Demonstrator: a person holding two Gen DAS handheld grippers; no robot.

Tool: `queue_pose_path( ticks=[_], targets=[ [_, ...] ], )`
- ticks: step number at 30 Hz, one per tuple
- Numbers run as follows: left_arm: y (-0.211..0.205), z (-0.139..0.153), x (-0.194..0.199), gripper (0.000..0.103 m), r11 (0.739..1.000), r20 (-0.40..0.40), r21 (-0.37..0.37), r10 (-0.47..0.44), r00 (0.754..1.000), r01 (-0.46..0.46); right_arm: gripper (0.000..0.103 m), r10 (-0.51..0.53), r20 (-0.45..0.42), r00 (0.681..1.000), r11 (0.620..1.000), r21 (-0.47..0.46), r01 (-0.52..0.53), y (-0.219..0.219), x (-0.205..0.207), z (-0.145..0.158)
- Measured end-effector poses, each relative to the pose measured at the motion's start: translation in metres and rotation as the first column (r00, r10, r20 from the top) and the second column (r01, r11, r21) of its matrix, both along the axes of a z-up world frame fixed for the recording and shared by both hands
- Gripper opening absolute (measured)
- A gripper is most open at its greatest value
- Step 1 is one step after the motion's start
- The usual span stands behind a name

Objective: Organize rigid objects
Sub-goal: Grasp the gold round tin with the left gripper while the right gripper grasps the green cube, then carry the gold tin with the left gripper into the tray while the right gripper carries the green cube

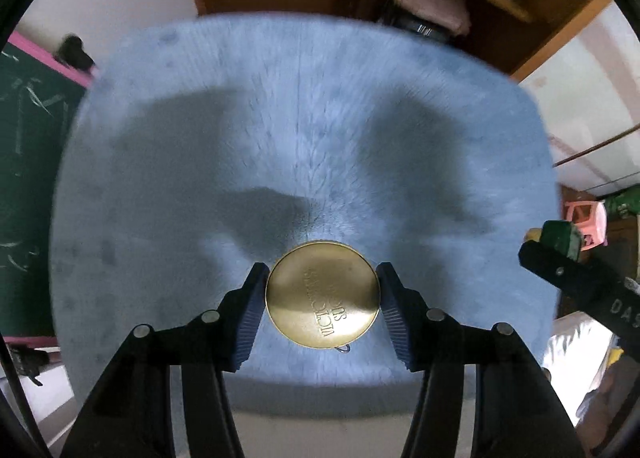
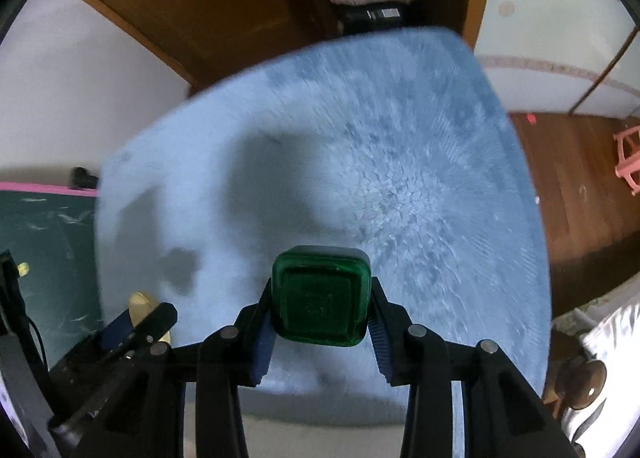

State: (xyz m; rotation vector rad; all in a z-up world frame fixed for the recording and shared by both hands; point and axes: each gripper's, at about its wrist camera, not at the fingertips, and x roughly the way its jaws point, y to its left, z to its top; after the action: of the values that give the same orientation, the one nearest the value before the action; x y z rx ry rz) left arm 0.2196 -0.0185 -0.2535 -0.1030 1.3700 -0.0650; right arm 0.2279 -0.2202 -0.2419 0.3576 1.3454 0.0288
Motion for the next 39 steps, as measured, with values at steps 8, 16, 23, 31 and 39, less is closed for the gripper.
queue_pose_path(
  ticks=[8, 16, 23, 31, 39],
  targets=[
    [0.019, 0.123, -0.066, 0.058, 0.999, 0.211, -0.051, 0.024, 0.977, -0.014, 0.041, 0.059, 0.235, 0.970, 0.998, 0.016, -0.064, 0.008, -0.086, 0.104],
    [0.025, 0.185, -0.157, 0.058, 1.000, 0.442, -0.001, 0.026, 0.897, -0.029, 0.041, 0.163, 0.358, 0.919, 0.986, -0.081, -0.143, 0.023, -0.187, 0.147],
    [0.016, 0.142, -0.215, 0.058, 0.996, 0.444, 0.091, -0.032, 0.896, -0.010, 0.041, 0.303, 0.290, 0.908, 0.945, -0.211, -0.248, 0.049, -0.245, 0.098],
    [0.006, 0.068, -0.234, 0.059, 0.980, 0.313, 0.198, -0.086, 0.946, 0.023, 0.041, 0.366, 0.052, 0.929, 0.919, -0.179, -0.352, 0.058, -0.256, 0.018],
    [-0.003, 0.020, -0.240, 0.059, 0.968, 0.159, 0.219, -0.156, 0.975, 0.119, 0.042, 0.374, -0.054, 0.926, 0.904, -0.203, -0.377, 0.067, -0.266, -0.022]
  ],
)
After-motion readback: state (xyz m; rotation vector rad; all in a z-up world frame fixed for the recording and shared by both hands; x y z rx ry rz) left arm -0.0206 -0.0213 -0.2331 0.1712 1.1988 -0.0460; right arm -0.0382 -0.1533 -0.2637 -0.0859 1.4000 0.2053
